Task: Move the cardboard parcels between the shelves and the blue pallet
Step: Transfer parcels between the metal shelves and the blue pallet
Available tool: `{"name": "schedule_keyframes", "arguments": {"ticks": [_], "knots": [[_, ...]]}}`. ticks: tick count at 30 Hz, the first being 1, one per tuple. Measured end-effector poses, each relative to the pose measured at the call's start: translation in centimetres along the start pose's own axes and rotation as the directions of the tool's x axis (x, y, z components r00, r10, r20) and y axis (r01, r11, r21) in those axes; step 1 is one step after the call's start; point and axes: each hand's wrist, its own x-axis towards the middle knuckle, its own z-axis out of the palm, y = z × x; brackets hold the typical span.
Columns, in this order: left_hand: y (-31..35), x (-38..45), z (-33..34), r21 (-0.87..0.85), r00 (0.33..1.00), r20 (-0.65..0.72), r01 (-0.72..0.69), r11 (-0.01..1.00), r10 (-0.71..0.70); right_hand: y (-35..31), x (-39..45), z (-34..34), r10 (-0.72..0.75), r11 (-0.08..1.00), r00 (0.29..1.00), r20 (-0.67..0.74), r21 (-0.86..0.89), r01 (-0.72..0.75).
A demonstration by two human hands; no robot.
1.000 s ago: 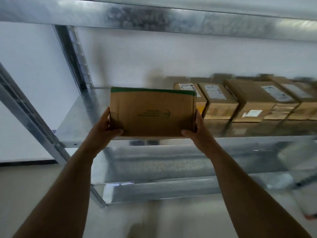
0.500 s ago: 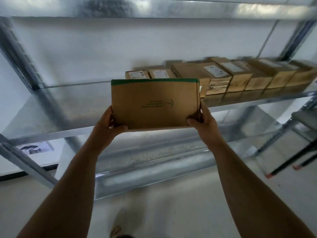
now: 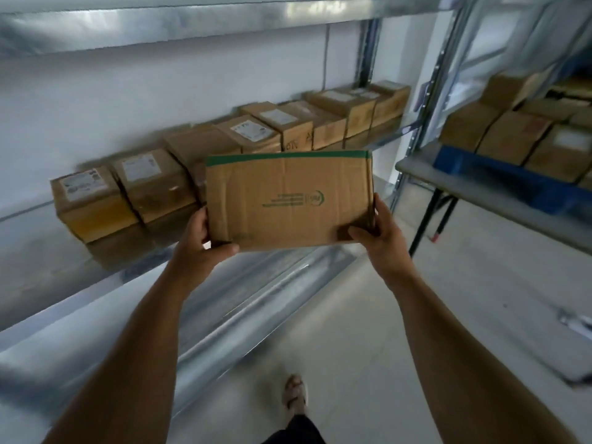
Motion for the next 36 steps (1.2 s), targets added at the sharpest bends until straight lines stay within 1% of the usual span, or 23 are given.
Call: {"name": "schedule_keyframes", "arguments": {"ticks": [3,6,8,10,13,21,24,28,33,36], "knots": [[1.1,3.1,4.2,0.008,0.998,0.063,0.014,1.0,-0.014,0.5,0.1,-4.3,0.01,0.999,0.995,-0.096,-0.036,-0.013],[2.3,6.3,8.3,0.025,0.986,0.167,0.007,1.0,-0.011,1.0,0.8,-8.2,0.031,0.999,0.984,-0.176,-0.017,-0.035],[3.0,8.7,11.0,0.002,0.974,0.225,-0.03,1.0,0.029,1.4,1.6,-10.6,0.049,0.998,0.969,-0.244,-0.028,-0.057],[3.7,11.0,13.8,-0.016,0.964,0.258,-0.069,0.997,0.071,1.8,2.5,-12.7,0.055,0.993,0.947,-0.317,-0.08,-0.085],[4.8,14.3,17.5,-0.004,0.946,0.301,-0.128,0.992,0.123,2.4,4.7,-15.8,0.038,0.987,0.914,-0.404,-0.127,-0.097],[8.6,24.0,25.9,-0.017,0.899,0.384,-0.222,0.975,0.211,3.0,13.0,-22.4,-0.045,0.969,0.856,-0.516,-0.229,-0.087],[10.0,27.3,29.2,-0.01,0.875,0.432,-0.238,0.971,0.219,3.3,14.9,-24.9,-0.074,0.961,0.826,-0.558,-0.262,-0.091],[12.1,30.3,34.5,-0.019,0.836,0.492,-0.269,0.963,0.243,3.7,16.2,-28.8,-0.073,0.948,0.781,-0.62,-0.287,-0.14],[15.1,33.6,42.4,-0.042,0.782,0.553,-0.318,0.947,0.287,4.7,18.4,-35.1,-0.055,0.956,0.72,-0.692,-0.244,-0.161],[17.1,35.9,47.4,-0.073,0.766,0.569,-0.314,0.947,0.298,5.7,20.5,-39.8,-0.061,0.959,0.688,-0.723,-0.234,-0.161]]}}
